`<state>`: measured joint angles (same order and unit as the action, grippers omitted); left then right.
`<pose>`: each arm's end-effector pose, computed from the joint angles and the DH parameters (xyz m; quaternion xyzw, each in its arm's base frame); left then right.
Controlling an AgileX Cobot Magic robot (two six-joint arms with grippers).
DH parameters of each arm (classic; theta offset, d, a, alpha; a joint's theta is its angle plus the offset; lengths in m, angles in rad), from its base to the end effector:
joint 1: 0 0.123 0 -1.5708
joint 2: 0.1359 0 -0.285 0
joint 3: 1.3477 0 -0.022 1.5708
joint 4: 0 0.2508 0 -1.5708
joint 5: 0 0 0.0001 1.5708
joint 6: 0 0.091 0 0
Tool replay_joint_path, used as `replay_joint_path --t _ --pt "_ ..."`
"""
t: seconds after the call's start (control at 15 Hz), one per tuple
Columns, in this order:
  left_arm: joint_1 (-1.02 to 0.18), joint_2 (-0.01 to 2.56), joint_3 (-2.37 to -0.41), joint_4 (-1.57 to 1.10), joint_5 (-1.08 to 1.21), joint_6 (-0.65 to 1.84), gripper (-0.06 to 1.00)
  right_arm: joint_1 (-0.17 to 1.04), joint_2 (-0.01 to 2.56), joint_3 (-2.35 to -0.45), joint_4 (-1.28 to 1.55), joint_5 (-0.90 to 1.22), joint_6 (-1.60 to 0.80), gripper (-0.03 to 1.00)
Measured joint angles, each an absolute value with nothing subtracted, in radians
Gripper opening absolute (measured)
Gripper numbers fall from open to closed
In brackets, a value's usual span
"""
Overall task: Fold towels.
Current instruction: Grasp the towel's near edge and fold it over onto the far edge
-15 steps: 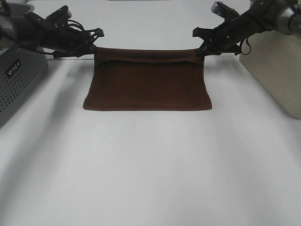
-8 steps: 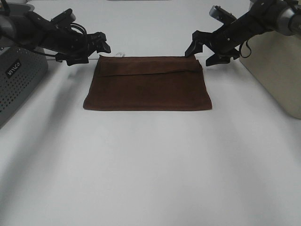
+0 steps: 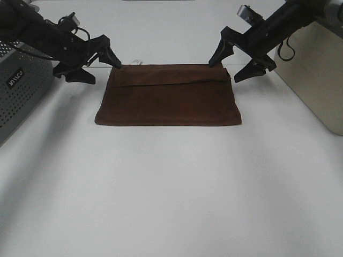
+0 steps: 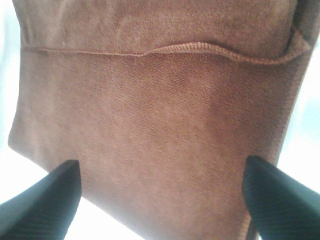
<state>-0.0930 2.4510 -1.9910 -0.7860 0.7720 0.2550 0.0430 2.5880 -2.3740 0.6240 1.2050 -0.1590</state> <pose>0.5217 -0.0938 0.1367 -0.0522 0.9259 -0.3023 0.2205 0.5329 0.0726 0.1562 -0.0208 0.9477 0.2906 0.1305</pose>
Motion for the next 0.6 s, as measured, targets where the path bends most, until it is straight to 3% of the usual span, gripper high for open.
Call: replay_joint_path --t 0.13,0.33,0.6 --pt "-0.091 2.362 -1.85 -0.788 0.751 0.253 0.82 0.043 2.556 -2.356 0.625 1.206 -0.124 0.82" --pt "-0.091 2.284 -1.648 -0.781 0.734 0.253 0.82 0.043 2.447 -2.183 0.626 1.206 -0.134 0.81" --pt "-0.092 2.269 -1.629 -0.758 0.77 0.253 0.82 0.043 2.385 -1.974 0.625 1.216 -0.173 0.81"
